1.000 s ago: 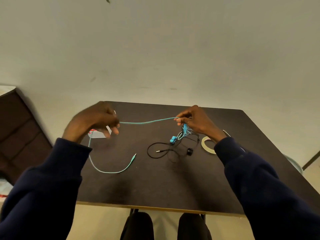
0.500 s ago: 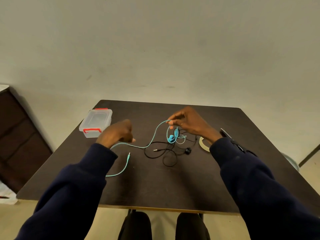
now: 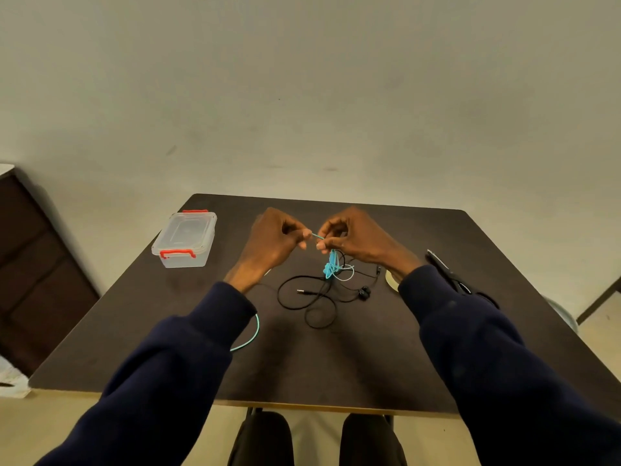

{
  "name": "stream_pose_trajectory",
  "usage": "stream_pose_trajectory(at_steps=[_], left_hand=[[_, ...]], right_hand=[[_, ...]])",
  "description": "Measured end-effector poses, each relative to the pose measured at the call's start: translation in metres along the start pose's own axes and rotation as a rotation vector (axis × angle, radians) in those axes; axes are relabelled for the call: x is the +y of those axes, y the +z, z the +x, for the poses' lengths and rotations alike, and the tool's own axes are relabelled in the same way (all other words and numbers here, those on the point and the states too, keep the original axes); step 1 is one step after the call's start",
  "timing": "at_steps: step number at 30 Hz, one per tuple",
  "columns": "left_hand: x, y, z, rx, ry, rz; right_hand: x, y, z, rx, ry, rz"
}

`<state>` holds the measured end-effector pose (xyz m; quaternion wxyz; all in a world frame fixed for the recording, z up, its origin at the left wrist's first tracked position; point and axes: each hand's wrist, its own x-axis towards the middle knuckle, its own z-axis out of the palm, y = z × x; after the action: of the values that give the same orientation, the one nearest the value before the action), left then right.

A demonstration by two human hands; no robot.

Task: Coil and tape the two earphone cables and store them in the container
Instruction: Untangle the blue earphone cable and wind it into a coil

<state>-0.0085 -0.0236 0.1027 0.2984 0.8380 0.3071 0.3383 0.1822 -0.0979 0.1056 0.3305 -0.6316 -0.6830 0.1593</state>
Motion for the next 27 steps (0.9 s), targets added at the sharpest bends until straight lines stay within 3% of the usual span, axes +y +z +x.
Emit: stream_pose_trajectory(at_steps=[8, 11, 15, 17, 22, 27], left_hand=[[-0.011, -0.03, 0.001, 0.252, -0.106, -0.287], [-0.019, -0.036, -0.002, 0.309, -0.113, -0.293], [-0.023, -0.032, -0.008, 0.098, -0.156, 0.014], [-0.025, -0.023, -0.01, -0.01, -0.075, 0.127], [-0.008, 0.004, -0.005, -0.184, 0.105, 0.111], [-0.009, 0.014, -0.003, -0.076, 0.141, 0.068]], right_hand=[[0.025, -0.008, -0.01, 0.007, 0.05, -0.031], [0.025, -0.006, -0.008, 0.004, 0.053, -0.049], [0.022, -0.006, -0.006, 0.021, 0.033, -0.023], [0.017, -0.003, -0.005, 0.029, 0.026, 0.025], [0.004, 0.005, -0.002, 0.036, -0.013, 0.101], [0.011, 0.0, -0.004, 0.009, -0.006, 0.122]])
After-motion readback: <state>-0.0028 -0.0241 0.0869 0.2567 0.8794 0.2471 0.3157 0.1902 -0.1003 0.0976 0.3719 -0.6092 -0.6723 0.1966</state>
